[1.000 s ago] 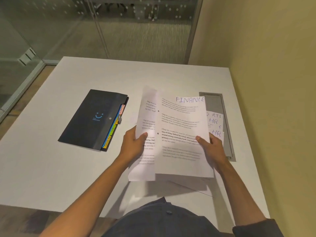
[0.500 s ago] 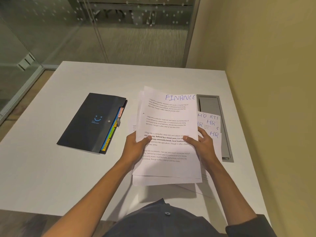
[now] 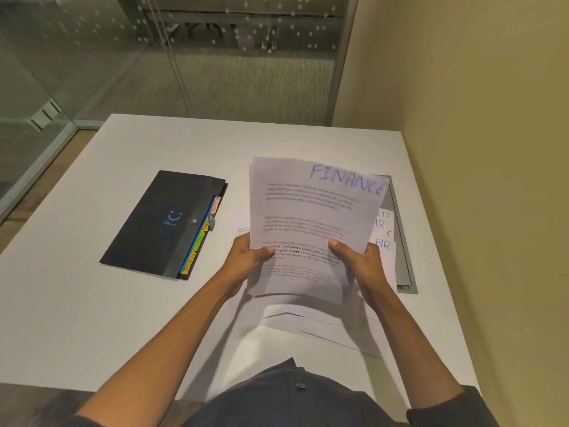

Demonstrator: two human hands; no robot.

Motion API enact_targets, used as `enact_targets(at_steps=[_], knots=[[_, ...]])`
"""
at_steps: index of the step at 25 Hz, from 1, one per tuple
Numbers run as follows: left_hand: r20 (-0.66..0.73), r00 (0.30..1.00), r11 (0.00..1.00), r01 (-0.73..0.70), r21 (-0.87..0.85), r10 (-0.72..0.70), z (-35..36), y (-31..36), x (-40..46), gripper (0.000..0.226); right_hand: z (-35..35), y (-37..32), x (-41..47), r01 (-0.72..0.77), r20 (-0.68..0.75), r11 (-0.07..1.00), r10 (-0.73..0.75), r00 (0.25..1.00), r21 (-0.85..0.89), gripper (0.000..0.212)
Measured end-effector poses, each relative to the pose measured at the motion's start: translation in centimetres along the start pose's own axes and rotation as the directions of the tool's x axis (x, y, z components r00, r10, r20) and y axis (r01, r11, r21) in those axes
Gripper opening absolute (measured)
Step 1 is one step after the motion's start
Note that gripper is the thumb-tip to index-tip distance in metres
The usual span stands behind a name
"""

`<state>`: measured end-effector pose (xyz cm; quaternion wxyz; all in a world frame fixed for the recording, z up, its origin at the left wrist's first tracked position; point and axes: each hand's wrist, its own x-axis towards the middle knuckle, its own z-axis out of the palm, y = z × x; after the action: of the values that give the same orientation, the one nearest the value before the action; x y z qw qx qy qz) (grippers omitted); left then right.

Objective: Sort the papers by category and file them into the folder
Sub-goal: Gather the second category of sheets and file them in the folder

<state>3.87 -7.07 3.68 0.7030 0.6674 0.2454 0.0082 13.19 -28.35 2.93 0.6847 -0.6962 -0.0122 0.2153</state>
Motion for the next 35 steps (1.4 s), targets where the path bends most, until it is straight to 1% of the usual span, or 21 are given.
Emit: enact_targets(at_steps=[2, 5, 8, 11, 13, 15, 17, 19, 21, 22, 24, 26, 28, 29, 30, 32, 34, 35], knots=[[0.014, 1.000, 1.000, -0.011, -0.010, 0.012, 0.1, -0.1, 0.1, 0.027, 0.2, -0.1, -0.5, 0.046, -0.040, 0.999, -0.045, 0.998, 0.015, 0.027], [0.020, 0.999, 0.998, -0.028, -0.050, 0.029, 0.5, -0.1, 0.1, 0.026, 0.3, -0.5, -1.1, 0.126, -0.053, 0.992, -0.126, 0.991, -0.008, 0.019], [0.011, 0.995, 0.995, -0.098, -0.025, 0.099, 1.0, 0.5, -0.1, 0.024, 0.4, -1.0, -1.6, 0.192, -0.052, 0.981, -0.193, 0.980, -0.025, 0.018], [-0.006, 0.990, 0.989, -0.143, -0.030, 0.143, 1.0, 0.9, 0.0, 0.021, 0.0, -1.1, -1.8, 0.208, -0.060, 0.978, -0.208, 0.976, -0.008, 0.020], [0.007, 0.991, 0.991, -0.131, -0.020, 0.131, 0.9, 0.4, 0.0, 0.020, -0.2, -0.3, -1.7, 0.196, -0.029, 0.980, -0.196, 0.980, -0.025, 0.024], [0.019, 0.995, 0.995, -0.097, 0.020, 0.096, 1.1, -0.7, 0.0, 0.018, -0.3, 1.3, -1.6, 0.141, -0.020, 0.988, -0.143, 0.990, -0.055, 0.028], [-0.029, 0.998, 0.998, -0.054, 0.021, 0.055, 1.1, -1.5, -0.1, 0.016, -0.3, 2.9, -1.5, 0.095, -0.025, 0.989, -0.098, 0.995, -0.117, 0.025], [-0.130, 0.992, 0.998, -0.016, -0.056, 0.009, 0.6, -1.5, 0.1, 0.014, -0.3, 4.0, -1.5, 0.111, 0.007, 0.975, -0.112, 0.994, -0.190, 0.021], [-0.176, 0.984, 0.991, 0.005, -0.136, -0.029, -0.3, -1.0, 0.4, 0.015, -0.1, 4.3, -1.5, 0.145, 0.039, 0.973, -0.140, 0.989, -0.181, 0.020], [-0.175, 0.983, 0.985, 0.023, -0.168, -0.053, -0.7, -1.0, 0.5, 0.018, 0.2, 4.3, -1.5, 0.149, 0.044, 0.977, -0.144, 0.989, -0.150, 0.019], [-0.147, 0.979, 0.972, 0.105, -0.212, -0.138, -1.6, -1.6, 0.4, 0.025, 0.9, 4.6, -1.1, 0.116, 0.031, 0.992, -0.114, 0.993, -0.047, 0.020], [-0.072, 0.972, 0.955, 0.206, -0.212, -0.225, -2.7, -2.9, 0.0, 0.032, 1.8, 4.9, -0.9, 0.047, 0.011, 0.997, -0.048, 0.999, 0.066, 0.021], [0.022, 0.961, 0.942, 0.276, -0.190, -0.276, -3.5, -4.4, -0.6, 0.035, 2.6, 5.3, -0.6, -0.023, -0.022, 0.996, 0.025, 0.999, 0.084, 0.021], [0.036, 0.957, 0.942, 0.291, -0.169, -0.289, -3.7, -5.2, -1.0, 0.036, 3.0, 5.5, -0.4, -0.068, -0.029, 0.995, 0.070, 0.997, 0.071, 0.020], [0.014, 0.954, 0.944, 0.297, -0.147, -0.298, -3.8, -5.7, -1.3, 0.037, 3.3, 6.0, -0.1, -0.112, -0.031, 0.993, 0.114, 0.993, 0.044, 0.019], [-0.097, 0.946, 0.948, 0.299, -0.109, -0.310, -3.8, -6.3, -1.9, 0.036, 3.9, 6.8, 0.5, -0.187, -0.065, 0.981, 0.184, 0.981, -0.048, 0.017], [-0.197, 0.927, 0.946, 0.298, -0.124, -0.318, -4.3, -6.5, -2.2, 0.032, 4.0, 7.8, 1.5, -0.230, -0.148, 0.945, 0.199, 0.969, -0.233, 0.030], [-0.236, 0.915, 0.942, 0.296, -0.156, -0.326, -4.8, -6.5, -2.2, 0.032, 4.1, 8.3, 1.9, -0.239, -0.161, 0.899, 0.191, 0.968, -0.368, 0.039]])
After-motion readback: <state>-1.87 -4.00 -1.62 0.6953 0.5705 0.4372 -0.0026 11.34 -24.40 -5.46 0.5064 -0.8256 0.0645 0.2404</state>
